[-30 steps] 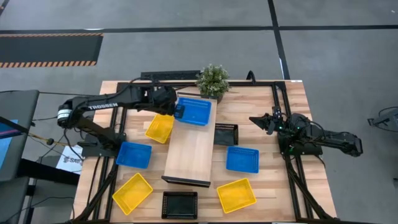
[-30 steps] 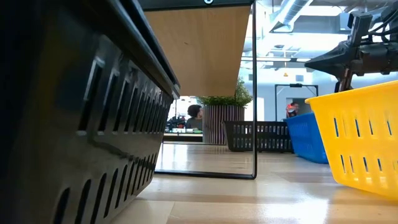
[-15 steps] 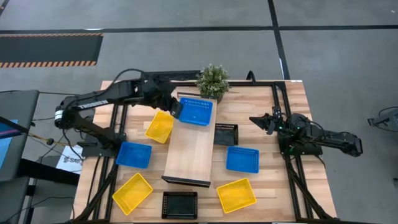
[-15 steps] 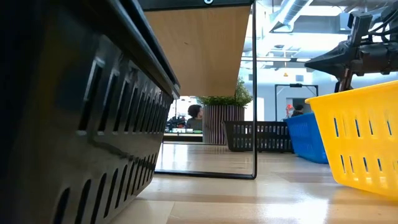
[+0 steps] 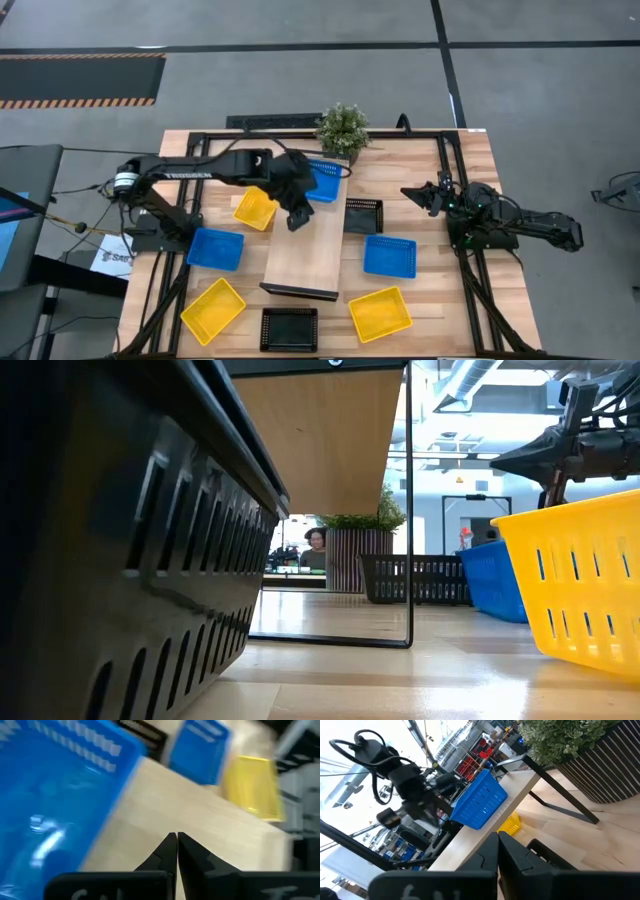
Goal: Stack baskets on shelf by color
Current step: Put the top left blue basket on the shelf
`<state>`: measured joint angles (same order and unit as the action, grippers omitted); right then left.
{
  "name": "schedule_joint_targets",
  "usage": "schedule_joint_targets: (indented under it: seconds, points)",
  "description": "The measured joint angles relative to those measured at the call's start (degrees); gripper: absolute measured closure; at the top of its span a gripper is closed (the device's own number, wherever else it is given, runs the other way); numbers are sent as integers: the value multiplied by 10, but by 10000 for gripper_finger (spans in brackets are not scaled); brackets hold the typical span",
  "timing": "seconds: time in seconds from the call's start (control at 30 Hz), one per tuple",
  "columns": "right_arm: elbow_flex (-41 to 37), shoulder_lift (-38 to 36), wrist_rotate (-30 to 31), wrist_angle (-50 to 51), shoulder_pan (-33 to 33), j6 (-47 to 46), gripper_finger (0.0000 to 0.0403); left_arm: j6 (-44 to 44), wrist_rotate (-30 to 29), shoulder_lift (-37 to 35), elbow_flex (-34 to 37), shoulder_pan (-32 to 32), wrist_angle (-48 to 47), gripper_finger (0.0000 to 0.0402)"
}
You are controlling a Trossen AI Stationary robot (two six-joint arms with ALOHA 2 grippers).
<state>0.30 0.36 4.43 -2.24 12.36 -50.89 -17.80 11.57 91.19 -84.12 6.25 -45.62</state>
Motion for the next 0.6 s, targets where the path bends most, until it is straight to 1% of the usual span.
schedule_joint_targets:
  seconds: [0.13,0.27,0.43,0.6]
  points:
    - [0,0,0,0,0,-1,377,-1,-100,11,0,-4,-3,401]
    - [0,0,0,0,0,-1,377,-1,-168,10,0,-4,0,401]
    - [0,0,0,1,0,2,377,-5,-200,11,0,-3,4,401]
    - [0,0,0,3,0,3,377,-18,-202,16,0,-3,35,401]
